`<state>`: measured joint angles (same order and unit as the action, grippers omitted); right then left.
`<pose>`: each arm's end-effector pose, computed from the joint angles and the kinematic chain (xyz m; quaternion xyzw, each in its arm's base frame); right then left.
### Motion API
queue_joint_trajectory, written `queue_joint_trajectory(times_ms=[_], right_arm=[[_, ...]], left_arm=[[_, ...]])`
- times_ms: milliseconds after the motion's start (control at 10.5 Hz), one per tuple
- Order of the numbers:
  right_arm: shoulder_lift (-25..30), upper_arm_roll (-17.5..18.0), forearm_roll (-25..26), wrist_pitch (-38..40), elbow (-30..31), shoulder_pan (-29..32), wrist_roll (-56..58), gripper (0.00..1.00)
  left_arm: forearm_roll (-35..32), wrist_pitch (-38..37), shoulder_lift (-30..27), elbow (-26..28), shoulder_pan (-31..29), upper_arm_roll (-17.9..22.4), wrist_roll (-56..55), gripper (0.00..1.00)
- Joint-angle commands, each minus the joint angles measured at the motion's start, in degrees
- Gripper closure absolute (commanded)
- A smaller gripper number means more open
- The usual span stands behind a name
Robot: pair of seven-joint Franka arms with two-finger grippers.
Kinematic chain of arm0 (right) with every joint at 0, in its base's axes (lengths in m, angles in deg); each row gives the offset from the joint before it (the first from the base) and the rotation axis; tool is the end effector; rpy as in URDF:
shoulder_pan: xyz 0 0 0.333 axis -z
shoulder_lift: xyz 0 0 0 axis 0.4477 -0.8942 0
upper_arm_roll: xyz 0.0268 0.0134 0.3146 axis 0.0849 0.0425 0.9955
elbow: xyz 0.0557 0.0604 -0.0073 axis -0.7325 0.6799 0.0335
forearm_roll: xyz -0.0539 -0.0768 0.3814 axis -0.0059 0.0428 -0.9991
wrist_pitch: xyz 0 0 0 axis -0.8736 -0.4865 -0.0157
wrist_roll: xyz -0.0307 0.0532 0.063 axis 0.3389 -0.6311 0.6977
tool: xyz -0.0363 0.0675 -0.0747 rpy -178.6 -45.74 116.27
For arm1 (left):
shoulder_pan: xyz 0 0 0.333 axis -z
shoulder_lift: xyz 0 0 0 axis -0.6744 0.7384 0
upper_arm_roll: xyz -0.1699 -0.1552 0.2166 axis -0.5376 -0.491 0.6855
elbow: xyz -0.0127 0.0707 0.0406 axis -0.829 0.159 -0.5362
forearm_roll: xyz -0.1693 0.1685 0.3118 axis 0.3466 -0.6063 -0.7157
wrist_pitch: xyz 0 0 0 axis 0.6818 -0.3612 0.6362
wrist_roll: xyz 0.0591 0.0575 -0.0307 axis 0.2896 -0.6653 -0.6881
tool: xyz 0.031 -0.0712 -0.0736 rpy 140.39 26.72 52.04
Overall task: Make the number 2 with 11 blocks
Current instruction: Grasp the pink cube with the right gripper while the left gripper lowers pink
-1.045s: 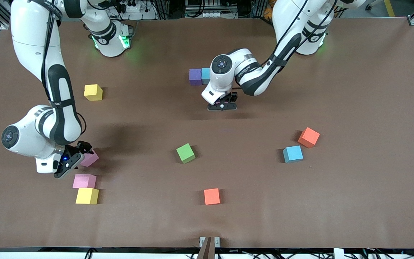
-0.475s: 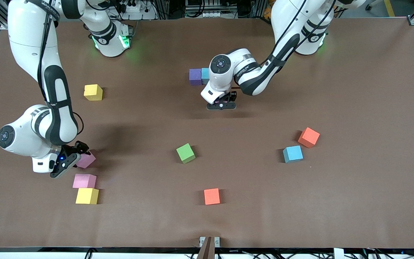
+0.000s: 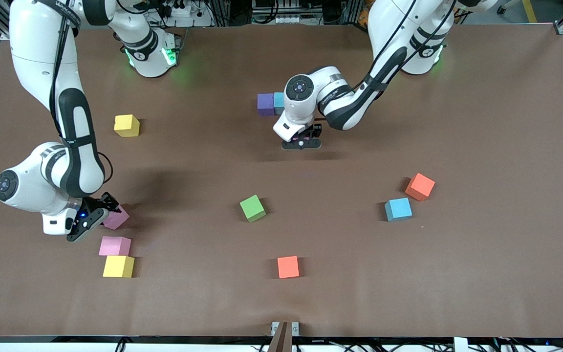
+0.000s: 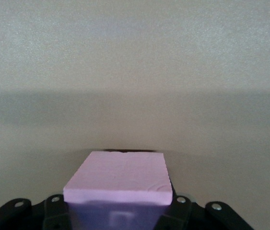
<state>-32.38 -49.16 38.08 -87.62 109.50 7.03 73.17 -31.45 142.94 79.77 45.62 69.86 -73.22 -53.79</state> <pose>0.6440 -0.0655 0.2109 -0.9290 -0.3636 -0.0238 0.0646 0.3660 -0.4790 0.1921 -0.9988 -0.0075 0.0458 0.0129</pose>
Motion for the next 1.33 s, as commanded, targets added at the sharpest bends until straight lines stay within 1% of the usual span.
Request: queue_joint_trajectory(times_ms=[0,285,570,855,1045,1234], right_arm=[[0.48,0.77,-1.39,2.82,-0.96,0.67,0.57,0.62],[1.62,0.07,-0.95,9.93,-5.08,0.58,-0.22,0.63],[3.46,-0.73,-0.25,13.63,-6.84,0.06,-2.76,0.63],[4.52,-0.82,3.69,19.07,-11.4,-0.56,-9.16,0.62],[5.75,-0.73,5.99,21.19,-12.82,-2.22,-12.7,0.62],[6.28,-0.64,6.26,21.37,-12.83,-4.24,-12.8,0.6]], left_arm=[[-1.96,-0.6,0.44,-0.92,0.58,-0.05,-2.14,0.57],[-1.96,-0.6,0.79,-0.92,0.67,-0.05,-2.22,0.57],[-1.96,-0.6,0.79,-0.92,0.67,-0.05,-2.84,0.56],[-1.96,-0.6,0.79,-0.75,1.11,-0.05,-2.93,0.56],[-1.96,-0.6,0.79,-0.83,1.19,-0.05,-2.93,0.52],[-1.96,-0.52,0.88,-0.92,1.11,-0.05,-2.93,0.44]])
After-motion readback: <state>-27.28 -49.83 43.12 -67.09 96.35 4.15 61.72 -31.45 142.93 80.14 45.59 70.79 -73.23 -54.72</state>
